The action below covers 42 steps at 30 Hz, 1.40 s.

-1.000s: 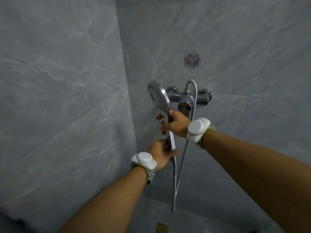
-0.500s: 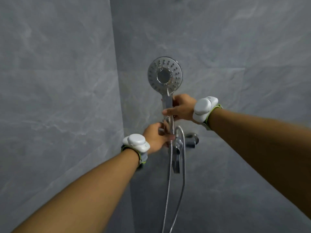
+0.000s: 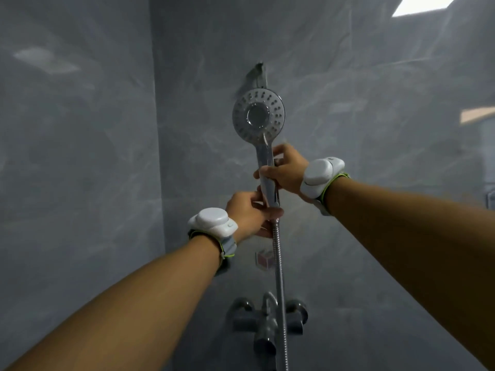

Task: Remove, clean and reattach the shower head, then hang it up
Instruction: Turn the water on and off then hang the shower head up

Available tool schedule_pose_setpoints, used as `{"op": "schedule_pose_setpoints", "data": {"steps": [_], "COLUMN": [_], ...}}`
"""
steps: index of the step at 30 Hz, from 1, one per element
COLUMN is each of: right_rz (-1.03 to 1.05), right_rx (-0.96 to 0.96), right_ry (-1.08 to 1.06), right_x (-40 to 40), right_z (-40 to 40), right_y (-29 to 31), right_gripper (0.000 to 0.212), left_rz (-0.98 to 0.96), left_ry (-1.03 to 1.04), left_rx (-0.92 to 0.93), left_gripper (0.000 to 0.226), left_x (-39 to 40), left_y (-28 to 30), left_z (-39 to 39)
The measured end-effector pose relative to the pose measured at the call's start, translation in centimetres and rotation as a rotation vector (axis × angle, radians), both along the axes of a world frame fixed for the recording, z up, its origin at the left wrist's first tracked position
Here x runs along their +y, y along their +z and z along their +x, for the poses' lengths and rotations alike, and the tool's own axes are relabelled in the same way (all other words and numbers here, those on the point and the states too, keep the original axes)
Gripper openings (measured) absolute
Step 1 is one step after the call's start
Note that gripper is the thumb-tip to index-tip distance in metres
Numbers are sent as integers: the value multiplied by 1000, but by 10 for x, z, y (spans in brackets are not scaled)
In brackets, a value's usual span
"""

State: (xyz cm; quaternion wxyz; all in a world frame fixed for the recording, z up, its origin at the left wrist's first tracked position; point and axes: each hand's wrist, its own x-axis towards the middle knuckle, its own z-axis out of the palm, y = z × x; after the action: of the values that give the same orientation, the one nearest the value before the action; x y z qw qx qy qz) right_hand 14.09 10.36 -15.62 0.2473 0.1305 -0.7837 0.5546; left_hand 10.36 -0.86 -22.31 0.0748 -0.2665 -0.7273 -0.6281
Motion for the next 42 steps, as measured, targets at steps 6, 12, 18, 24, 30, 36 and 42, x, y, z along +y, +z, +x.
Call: {"op": "schedule_pose_setpoints", "data": {"steps": [6,12,18,24,30,36,42], "right_rz": [-54,-43,-44,-68,-22,64,44], "right_rx": [152,213,314,386,405,455,524], "right_ry": [-7,8,47,65,79,74,92], "right_x": [20,36,41,44,43,39,37], "right_z": [-29,-57,-67,-71,-82,-84,-86], "right_y": [57,114,186,228,259,277,296], "right_gripper": [45,44,46,20,34,12,21], "left_rz": [4,-4,27,32,48,47,56], "left_ry": [-9,-29,-9,31,54,108,125], "left_rx": [125,201,359,501,572,658,740], "left_gripper": [15,23,7,22,20,11,15], "left_x": [18,25,32,26,23,21,15], "left_y": [64,117,189,234,265,287,307], "left_z": [-42,-71,-95,-103,-112,-124,-129]}}
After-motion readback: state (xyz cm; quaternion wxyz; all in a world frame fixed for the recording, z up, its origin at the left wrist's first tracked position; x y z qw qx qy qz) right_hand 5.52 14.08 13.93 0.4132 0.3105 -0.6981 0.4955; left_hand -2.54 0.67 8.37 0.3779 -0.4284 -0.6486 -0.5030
